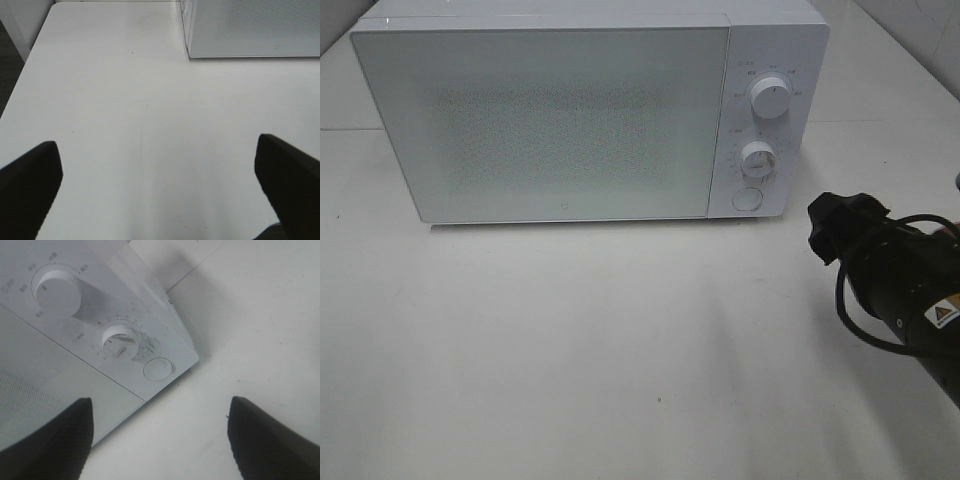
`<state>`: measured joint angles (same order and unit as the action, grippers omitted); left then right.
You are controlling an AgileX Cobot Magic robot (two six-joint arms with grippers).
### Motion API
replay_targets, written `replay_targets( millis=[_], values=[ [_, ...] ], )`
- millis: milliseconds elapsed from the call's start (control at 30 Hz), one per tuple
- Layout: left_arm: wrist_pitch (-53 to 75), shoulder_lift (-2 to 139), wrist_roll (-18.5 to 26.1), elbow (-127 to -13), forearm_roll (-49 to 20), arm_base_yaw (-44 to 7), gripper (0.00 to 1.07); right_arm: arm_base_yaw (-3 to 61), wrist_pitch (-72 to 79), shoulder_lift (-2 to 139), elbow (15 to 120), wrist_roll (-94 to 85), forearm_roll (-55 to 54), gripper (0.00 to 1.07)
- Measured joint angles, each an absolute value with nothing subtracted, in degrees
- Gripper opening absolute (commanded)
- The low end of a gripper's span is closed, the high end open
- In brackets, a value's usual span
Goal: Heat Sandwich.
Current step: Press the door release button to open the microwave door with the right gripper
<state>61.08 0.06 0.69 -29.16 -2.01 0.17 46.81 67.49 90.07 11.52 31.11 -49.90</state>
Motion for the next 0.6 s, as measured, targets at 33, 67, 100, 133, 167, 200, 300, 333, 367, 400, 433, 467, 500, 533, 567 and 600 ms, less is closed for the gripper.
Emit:
replay_targets(
  millis=[33,67,100,133,167,200,300,333,367,400,433,467,500,533,567,600],
  values=[
    [61.1,0.1,0.7,-29.2,-2.0,0.2,1.00,46.8,67.5,90.1,11.5,34.3,-49.9,0.71],
    [61.1,0.1,0.7,-29.2,-2.0,0.2,1.00,46.8,67.5,90.1,11.5,34.3,-49.9,0.71],
    [61.1,0.1,0.7,-29.2,-2.0,0.2,1.00,46.8,67.5,90.1,11.5,37.4,-49.9,0.70],
    [61.1,0.1,0.7,-29.2,-2.0,0.2,1.00,46.8,67.4,90.1,11.5,43.7,-49.9,0.69],
    [61.1,0.1,0.7,-29.2,-2.0,0.2,1.00,46.8,67.4,90.1,11.5,46.1,-49.9,0.68],
    [61.1,0.1,0.7,-29.2,-2.0,0.2,1.00,46.8,67.4,90.1,11.5,49.3,-49.9,0.67],
    [61.1,0.1,0.7,-29.2,-2.0,0.2,1.00,46.8,67.4,90.1,11.5,58.2,-49.9,0.62],
    [61.1,0.1,0.7,-29.2,-2.0,0.2,1.00,46.8,67.4,90.1,11.5,61.2,-49.9,0.59],
    [61.1,0.1,0.7,-29.2,-2.0,0.2,1.00,46.8,67.4,90.1,11.5,64.1,-49.9,0.57],
    [61.1,0.1,0.7,-29.2,-2.0,0.2,1.00,46.8,67.4,90.1,11.5,66.2,-49.9,0.53],
    [61.1,0.1,0.7,-29.2,-2.0,0.2,1.00,46.8,67.4,90.1,11.5,66.2,-49.9,0.53],
    [61.1,0.1,0.7,-29.2,-2.0,0.2,1.00,46.8,67.3,90.1,11.5,70.6,-49.9,0.45],
    [61.1,0.1,0.7,-29.2,-2.0,0.2,1.00,46.8,67.3,90.1,11.5,72.0,-49.9,0.40],
    [61.1,0.1,0.7,-29.2,-2.0,0.2,1.00,46.8,67.3,90.1,11.5,73.3,-49.8,0.33],
    [61.1,0.1,0.7,-29.2,-2.0,0.2,1.00,46.8,67.3,90.1,11.5,73.3,-49.8,0.33],
    [61.1,0.1,0.7,-29.2,-2.0,0.2,1.00,46.8,67.0,90.1,11.5,74.8,-49.8,0.20]
  ],
)
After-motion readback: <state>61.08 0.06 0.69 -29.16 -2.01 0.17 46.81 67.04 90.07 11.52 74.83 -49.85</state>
